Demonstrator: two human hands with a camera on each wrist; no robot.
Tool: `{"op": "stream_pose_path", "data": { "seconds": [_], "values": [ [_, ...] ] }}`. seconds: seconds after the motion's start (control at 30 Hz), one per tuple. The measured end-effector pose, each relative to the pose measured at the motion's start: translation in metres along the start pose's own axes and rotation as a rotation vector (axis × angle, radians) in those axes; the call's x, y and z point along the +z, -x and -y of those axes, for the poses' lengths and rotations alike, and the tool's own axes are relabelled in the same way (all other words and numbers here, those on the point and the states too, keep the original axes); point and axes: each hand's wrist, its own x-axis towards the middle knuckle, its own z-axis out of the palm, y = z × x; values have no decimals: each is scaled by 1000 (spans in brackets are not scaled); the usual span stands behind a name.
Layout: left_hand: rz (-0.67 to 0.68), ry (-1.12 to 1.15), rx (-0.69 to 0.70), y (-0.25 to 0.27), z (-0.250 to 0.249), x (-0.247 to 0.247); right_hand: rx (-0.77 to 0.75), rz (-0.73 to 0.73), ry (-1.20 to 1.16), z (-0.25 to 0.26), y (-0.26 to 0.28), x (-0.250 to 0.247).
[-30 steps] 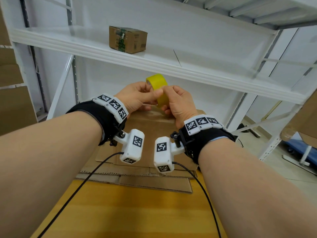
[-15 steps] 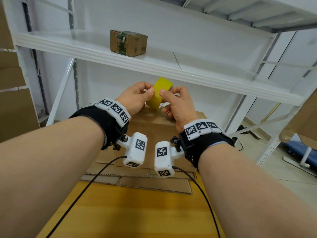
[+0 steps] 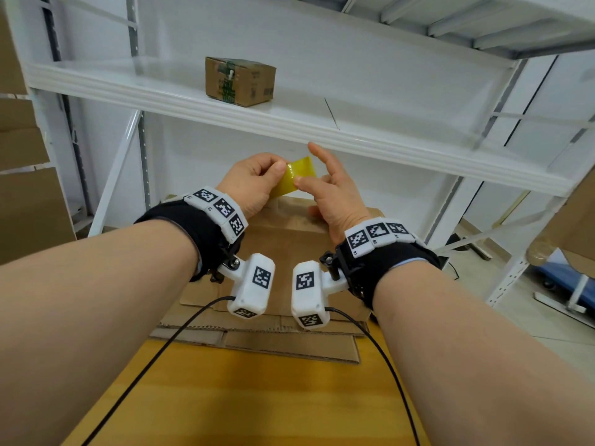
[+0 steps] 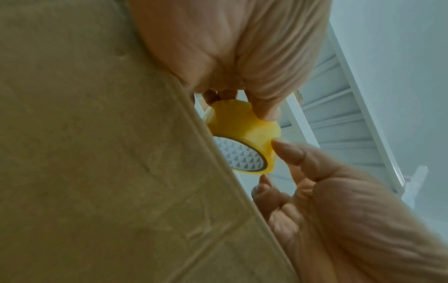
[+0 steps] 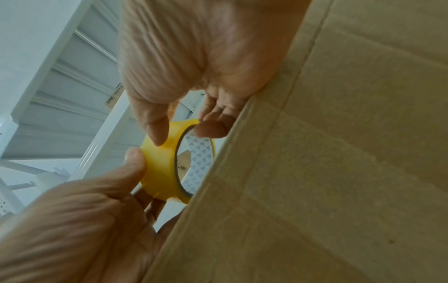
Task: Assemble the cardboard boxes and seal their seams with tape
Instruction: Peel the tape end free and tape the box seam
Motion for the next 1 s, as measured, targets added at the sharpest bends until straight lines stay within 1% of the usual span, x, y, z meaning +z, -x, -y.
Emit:
{"op": "stream_pose_path", "data": {
  "seconds": [0.1, 0.17, 0.23, 0.3, 0.33, 0.4, 0.47, 0.5, 0.57, 0.67, 0.77, 0.87, 1.0],
  "values": [
    [19, -142, 7, -1, 1, 1, -46, -9, 149, -2, 1, 6],
    [20, -216, -24, -2, 3, 0, -53, -17, 205, -2, 2, 9],
    [18, -241, -61, -1, 2, 0, -47, -21, 217, -2, 2, 10],
    [-32, -228, -72, 0, 1, 0, -71, -28, 257, -2, 2, 10],
    [-53, -186, -89, -2, 3, 0, -82, -27, 278, -3, 3, 10],
    [-75, 14, -157, -3, 2, -1, -77, -23, 276, -5, 3, 10],
    [-71, 219, -243, -3, 0, -2, -54, -29, 212, -4, 2, 8],
    [-62, 262, -268, -3, -2, -2, -37, -33, 173, -3, 2, 7],
    [-41, 288, -272, -3, -2, -1, -11, -23, 112, 0, 4, 4],
    [-53, 365, -286, -2, -3, -5, 15, 2, 59, 3, 6, 4],
    [-48, 430, -299, -1, -6, -9, 24, -15, 74, 3, 5, 6],
    [-27, 435, -294, 1, -8, -10, 22, -35, 104, 3, 3, 7],
    [-44, 440, -303, 0, -8, -10, 49, -26, 68, 5, 5, 7]
  ]
}}
